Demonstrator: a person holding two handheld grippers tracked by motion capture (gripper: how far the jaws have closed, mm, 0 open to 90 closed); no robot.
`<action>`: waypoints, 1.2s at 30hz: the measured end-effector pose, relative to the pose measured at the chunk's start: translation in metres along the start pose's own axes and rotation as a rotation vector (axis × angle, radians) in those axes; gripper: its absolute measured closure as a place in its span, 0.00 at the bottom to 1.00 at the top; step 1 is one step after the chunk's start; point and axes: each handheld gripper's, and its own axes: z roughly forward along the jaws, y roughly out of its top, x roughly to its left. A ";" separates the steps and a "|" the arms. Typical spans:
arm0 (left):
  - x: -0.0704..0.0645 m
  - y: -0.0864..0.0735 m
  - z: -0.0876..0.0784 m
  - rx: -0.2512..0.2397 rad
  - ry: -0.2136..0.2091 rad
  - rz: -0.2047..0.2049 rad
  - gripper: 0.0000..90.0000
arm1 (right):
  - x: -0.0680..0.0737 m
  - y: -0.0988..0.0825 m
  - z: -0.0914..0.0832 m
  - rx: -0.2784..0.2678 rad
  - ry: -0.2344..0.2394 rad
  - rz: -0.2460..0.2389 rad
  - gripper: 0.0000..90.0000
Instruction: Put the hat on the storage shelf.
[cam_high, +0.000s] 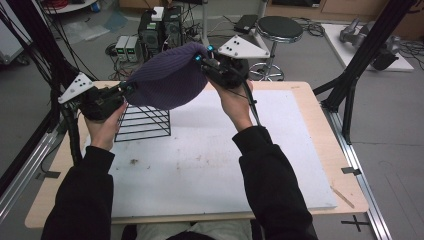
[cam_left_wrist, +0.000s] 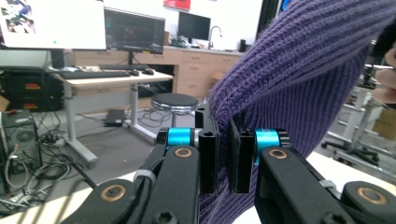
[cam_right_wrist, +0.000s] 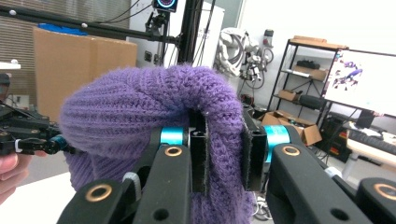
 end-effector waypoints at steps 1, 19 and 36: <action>0.002 0.002 0.000 -0.008 0.012 -0.001 0.94 | 0.002 0.003 0.002 0.000 0.000 -0.001 0.87; 0.040 -0.002 -0.033 -0.036 0.107 -0.064 0.94 | 0.048 0.027 0.054 0.040 0.079 -0.031 0.86; 0.053 -0.041 -0.044 0.005 0.156 -0.088 0.94 | 0.061 0.005 0.083 0.095 0.114 -0.017 0.85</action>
